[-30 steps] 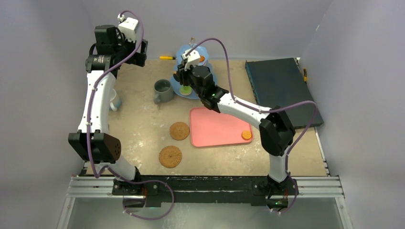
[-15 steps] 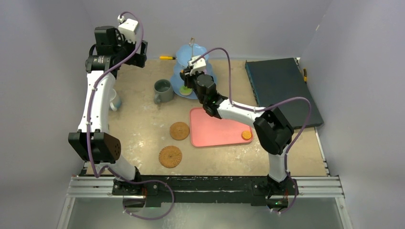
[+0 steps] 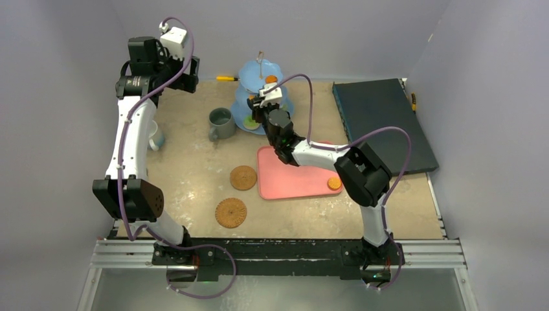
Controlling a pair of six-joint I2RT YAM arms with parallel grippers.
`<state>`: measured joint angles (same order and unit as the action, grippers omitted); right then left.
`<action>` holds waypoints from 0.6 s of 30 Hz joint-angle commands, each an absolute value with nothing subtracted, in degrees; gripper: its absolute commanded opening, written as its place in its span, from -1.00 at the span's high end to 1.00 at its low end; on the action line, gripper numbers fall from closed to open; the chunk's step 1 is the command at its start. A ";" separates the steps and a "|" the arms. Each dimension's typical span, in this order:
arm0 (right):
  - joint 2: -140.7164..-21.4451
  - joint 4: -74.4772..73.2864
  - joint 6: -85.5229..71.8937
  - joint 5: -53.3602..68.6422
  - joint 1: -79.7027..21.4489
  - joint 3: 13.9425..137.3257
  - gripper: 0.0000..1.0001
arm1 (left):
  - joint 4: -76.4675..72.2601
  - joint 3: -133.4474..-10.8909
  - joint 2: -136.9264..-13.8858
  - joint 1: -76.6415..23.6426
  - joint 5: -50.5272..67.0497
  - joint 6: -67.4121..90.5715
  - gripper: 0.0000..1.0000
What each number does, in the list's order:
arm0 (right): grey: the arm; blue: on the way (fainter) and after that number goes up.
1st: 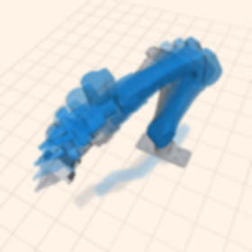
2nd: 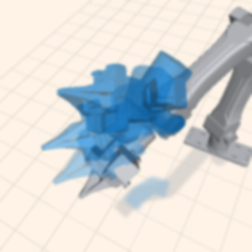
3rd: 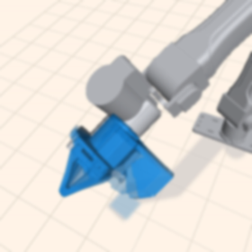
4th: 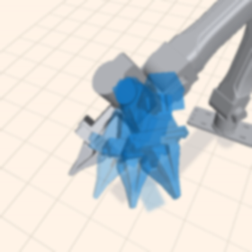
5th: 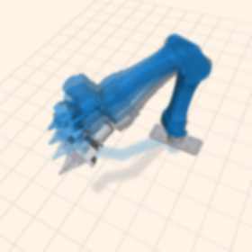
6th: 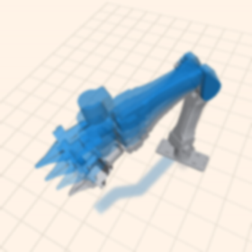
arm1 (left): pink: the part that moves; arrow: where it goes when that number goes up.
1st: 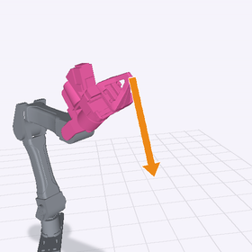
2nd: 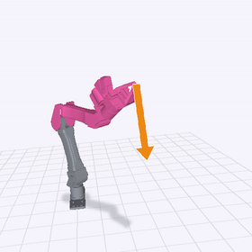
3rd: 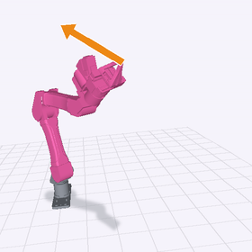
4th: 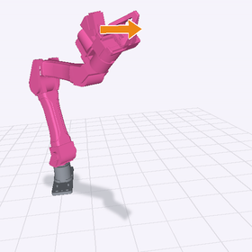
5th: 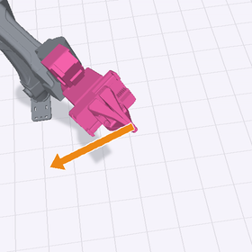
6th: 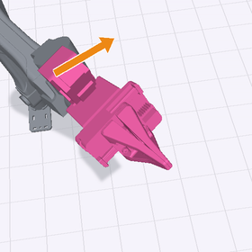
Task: Serve the afternoon tea
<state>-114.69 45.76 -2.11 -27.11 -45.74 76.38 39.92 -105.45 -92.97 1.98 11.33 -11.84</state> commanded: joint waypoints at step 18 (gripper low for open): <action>-98.39 45.16 -6.78 -31.66 -45.95 64.40 -0.10 | 38.04 -104.99 -90.77 2.84 12.74 -12.91 -0.99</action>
<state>-106.34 45.43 -3.99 -28.99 -45.74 68.90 39.92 -105.23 -92.97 2.24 11.81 -11.81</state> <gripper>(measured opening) 0.560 0.993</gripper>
